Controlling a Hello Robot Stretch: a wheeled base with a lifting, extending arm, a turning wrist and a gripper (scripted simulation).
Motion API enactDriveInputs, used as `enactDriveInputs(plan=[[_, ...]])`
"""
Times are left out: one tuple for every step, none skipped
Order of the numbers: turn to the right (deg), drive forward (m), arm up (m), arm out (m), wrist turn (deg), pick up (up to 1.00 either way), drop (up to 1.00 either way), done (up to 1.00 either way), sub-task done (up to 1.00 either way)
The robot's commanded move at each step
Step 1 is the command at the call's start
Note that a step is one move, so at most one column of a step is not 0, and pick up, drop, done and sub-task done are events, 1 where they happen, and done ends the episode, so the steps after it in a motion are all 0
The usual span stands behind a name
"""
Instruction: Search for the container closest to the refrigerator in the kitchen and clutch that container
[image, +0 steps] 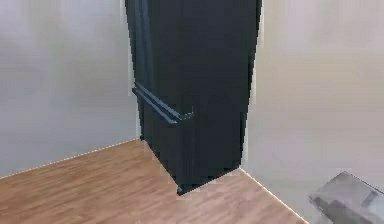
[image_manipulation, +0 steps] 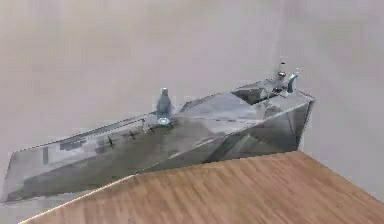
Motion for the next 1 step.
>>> enactDriveInputs(plan=[[-3.0, 0.0, 0.0, 0.0, 0.0, 0.0, 0.0, 0.0, 0.0]])
